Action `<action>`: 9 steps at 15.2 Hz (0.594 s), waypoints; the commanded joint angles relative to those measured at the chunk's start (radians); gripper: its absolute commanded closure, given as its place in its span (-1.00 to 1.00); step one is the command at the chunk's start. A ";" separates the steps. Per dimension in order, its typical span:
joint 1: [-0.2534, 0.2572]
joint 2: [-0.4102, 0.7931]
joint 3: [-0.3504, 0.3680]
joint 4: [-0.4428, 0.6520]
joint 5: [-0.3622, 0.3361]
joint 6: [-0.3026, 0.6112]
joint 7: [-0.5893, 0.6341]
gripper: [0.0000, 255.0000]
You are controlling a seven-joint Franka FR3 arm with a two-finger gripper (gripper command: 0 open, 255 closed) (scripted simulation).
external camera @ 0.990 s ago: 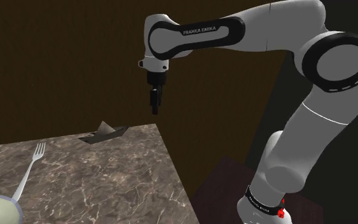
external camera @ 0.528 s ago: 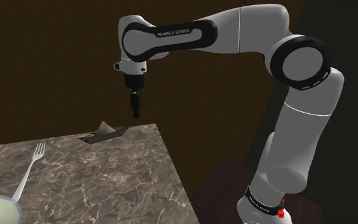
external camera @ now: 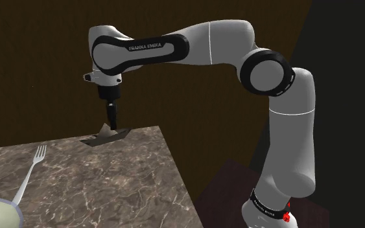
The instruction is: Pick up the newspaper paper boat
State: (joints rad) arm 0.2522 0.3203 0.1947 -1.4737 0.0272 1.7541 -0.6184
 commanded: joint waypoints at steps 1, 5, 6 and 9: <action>0.004 0.017 0.003 -0.003 -0.003 0.025 -0.009 -1.00; 0.003 0.021 0.002 -0.051 -0.003 0.077 -0.012 -1.00; 0.003 0.023 0.002 -0.062 -0.003 0.090 -0.013 -1.00; 0.002 0.023 0.002 -0.070 -0.003 0.098 -0.013 1.00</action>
State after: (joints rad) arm 0.2550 0.3435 0.1965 -1.5406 0.0240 1.8486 -0.6311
